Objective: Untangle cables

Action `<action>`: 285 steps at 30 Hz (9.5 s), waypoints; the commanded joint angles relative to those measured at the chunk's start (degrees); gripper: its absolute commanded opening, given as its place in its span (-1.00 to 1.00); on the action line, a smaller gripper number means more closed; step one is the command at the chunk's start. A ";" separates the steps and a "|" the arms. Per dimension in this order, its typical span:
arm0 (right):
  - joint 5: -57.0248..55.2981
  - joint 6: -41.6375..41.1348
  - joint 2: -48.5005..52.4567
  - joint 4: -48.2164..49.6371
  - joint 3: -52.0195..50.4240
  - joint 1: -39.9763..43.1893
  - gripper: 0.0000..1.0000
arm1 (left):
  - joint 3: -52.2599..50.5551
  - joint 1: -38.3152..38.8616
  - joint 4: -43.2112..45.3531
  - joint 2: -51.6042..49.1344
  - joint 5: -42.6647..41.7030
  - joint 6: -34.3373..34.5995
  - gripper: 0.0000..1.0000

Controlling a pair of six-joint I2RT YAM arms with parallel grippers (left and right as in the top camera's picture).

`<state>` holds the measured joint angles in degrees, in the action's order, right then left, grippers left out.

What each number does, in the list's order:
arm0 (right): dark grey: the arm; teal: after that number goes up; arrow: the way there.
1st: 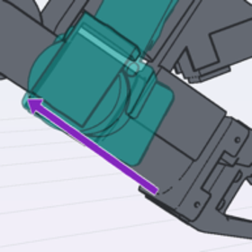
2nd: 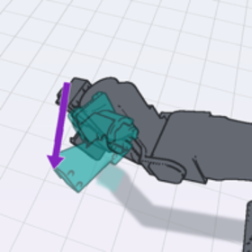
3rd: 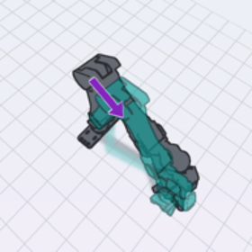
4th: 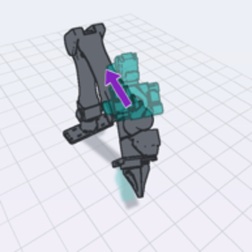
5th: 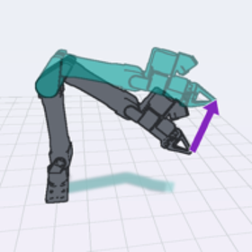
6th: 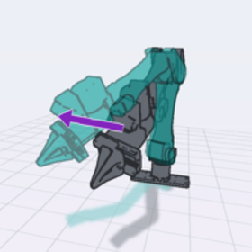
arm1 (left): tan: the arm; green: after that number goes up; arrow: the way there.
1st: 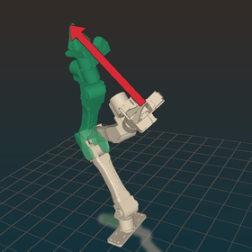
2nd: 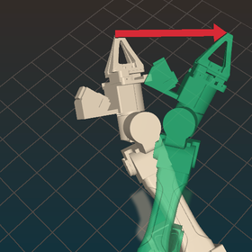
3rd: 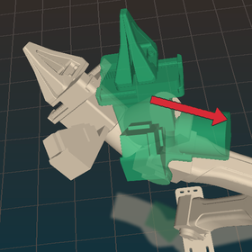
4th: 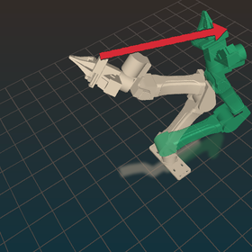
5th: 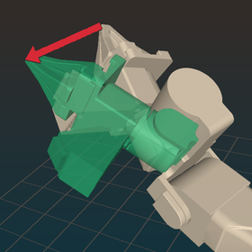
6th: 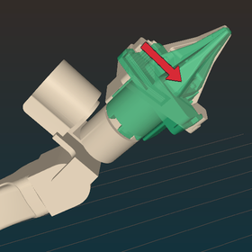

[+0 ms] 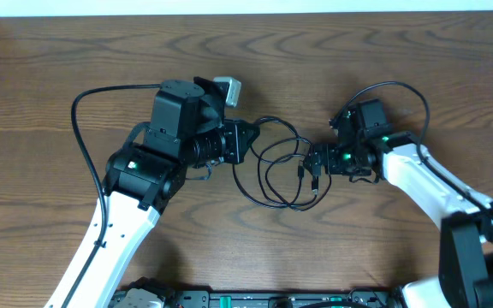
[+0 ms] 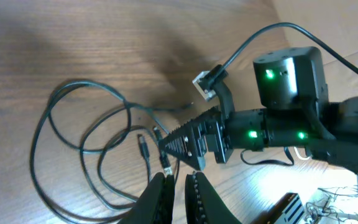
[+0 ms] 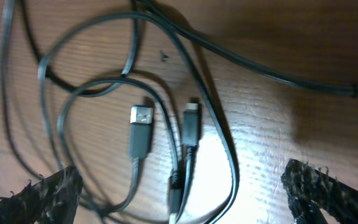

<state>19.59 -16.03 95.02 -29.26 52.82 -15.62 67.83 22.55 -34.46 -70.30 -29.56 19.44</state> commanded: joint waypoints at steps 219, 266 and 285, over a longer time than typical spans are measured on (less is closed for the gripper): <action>7.93 34.10 -14.88 -26.80 25.81 2.45 -0.99 | -0.28 2.86 24.02 -3.10 -32.96 -20.63 -0.85; -13.64 14.67 -16.15 -37.79 58.40 31.17 -0.98 | -0.28 2.91 1.03 -7.08 -16.00 -30.38 -0.25; -15.19 14.80 8.94 -26.77 59.30 44.78 -0.98 | -2.51 2.91 0.63 -7.19 -16.00 -30.36 -0.40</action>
<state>5.48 -0.86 103.81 -57.17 110.65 24.82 67.02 25.56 -33.63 -77.06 -45.91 -10.55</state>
